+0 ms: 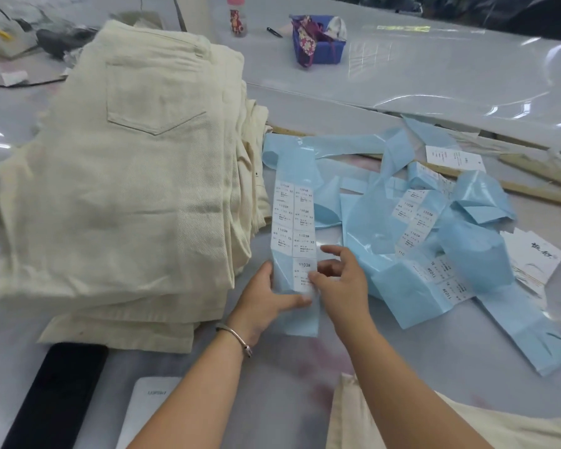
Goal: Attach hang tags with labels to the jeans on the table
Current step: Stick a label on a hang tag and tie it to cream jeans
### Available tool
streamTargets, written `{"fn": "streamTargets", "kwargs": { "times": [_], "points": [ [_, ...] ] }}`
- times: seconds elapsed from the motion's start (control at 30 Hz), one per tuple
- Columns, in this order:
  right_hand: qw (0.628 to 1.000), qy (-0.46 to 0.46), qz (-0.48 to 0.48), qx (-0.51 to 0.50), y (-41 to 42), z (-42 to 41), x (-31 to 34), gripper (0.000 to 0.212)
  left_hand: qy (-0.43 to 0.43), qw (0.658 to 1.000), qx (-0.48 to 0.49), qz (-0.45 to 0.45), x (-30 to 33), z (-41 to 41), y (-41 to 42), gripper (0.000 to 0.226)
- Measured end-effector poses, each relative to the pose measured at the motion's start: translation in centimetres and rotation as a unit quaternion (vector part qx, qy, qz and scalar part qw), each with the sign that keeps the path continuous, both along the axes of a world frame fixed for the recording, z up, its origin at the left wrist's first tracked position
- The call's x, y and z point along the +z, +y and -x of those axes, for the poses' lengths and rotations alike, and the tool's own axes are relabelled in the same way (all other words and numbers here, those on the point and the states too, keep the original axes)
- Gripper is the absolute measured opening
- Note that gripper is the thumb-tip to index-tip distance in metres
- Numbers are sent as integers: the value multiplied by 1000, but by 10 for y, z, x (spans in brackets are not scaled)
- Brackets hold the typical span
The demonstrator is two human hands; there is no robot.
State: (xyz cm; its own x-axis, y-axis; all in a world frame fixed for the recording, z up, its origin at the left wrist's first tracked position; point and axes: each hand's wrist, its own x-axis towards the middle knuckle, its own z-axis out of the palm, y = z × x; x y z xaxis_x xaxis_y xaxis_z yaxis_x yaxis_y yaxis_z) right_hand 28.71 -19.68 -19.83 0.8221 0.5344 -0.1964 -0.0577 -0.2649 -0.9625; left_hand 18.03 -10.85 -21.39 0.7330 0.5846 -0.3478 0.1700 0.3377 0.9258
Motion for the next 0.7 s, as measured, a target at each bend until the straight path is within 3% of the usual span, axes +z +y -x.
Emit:
{"fn": "streamTargets", "kwargs": {
  "times": [0.13,0.27,0.4,0.5,0.7],
  "points": [
    [997,54,-49,26,-1,-3,5,53,-51,987,53,145,4,-2,5,40],
    [996,35,-31,75,0,-5,10,41,-73,980,50,179,3,-5,12,27],
    [982,-142,16,121,-1,-10,14,31,-82,980,54,170,4,-5,19,24],
    [948,-276,66,141,-3,-12,12,20,-84,982,55,162,8,-5,22,40],
    [909,-396,57,115,-2,-9,15,8,-54,981,109,150,10,-11,17,23]
  ]
}}
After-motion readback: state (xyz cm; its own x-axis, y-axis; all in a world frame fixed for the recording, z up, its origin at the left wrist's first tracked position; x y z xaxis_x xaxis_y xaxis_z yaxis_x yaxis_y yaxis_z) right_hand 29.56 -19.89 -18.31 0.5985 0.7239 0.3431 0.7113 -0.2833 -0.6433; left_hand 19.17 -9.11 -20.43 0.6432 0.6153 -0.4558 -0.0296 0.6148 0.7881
